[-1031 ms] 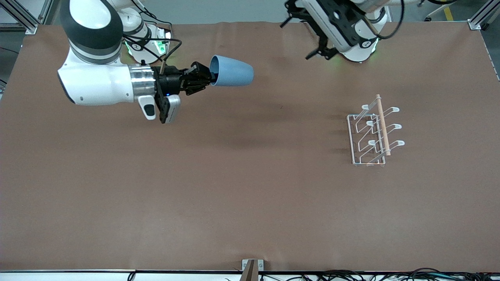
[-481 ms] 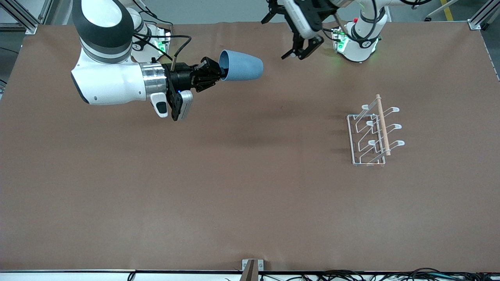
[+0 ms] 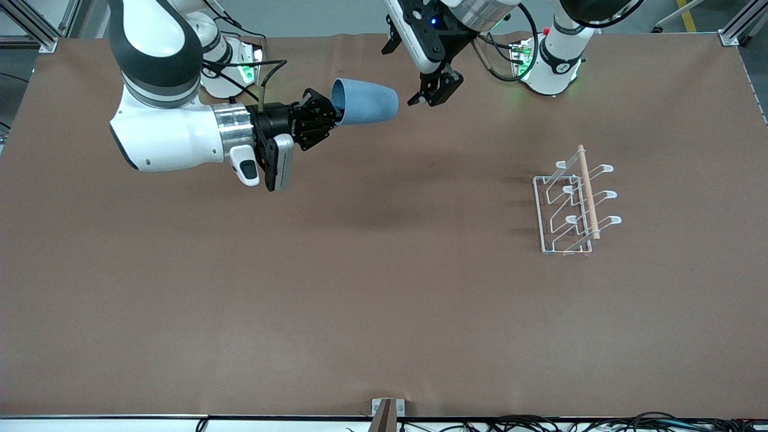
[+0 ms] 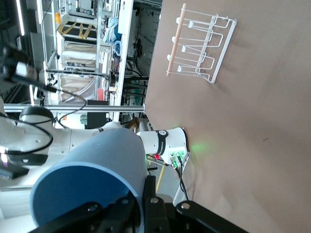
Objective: Hang cup on cup holder
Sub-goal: 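Grasp the cup's base with the left gripper beside the right gripper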
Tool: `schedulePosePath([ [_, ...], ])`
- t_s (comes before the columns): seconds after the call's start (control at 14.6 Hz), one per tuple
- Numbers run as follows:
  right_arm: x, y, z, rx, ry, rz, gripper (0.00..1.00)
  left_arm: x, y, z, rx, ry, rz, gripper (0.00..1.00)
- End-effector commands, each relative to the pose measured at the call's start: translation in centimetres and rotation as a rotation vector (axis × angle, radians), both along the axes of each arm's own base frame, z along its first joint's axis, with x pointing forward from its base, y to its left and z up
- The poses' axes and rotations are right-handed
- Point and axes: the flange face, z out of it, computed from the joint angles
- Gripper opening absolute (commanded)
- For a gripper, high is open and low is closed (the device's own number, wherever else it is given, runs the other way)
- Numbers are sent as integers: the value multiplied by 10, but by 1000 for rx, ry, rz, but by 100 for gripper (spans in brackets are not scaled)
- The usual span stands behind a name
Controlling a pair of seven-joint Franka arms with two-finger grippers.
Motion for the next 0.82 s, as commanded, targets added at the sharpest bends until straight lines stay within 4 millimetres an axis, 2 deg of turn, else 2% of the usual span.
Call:
schedulePosePath([
  [0.0,5,-4,1,30,-19,15,2,4,-9,-3,-15,-48,-33,100],
  [0.14,5,-4,1,31,-22,15,2,9,-14,-12,-21,-37,-36,100],
  [0.27,5,-3,4,35,-27,16,2,2,-22,-15,-19,-33,-52,100],
  [0.48,8,-1,2,37,-28,19,2,3,-31,-29,-17,-6,-68,100],
  [0.76,9,1,0,37,-27,20,2,9,-39,-43,8,-41,-83,100],
])
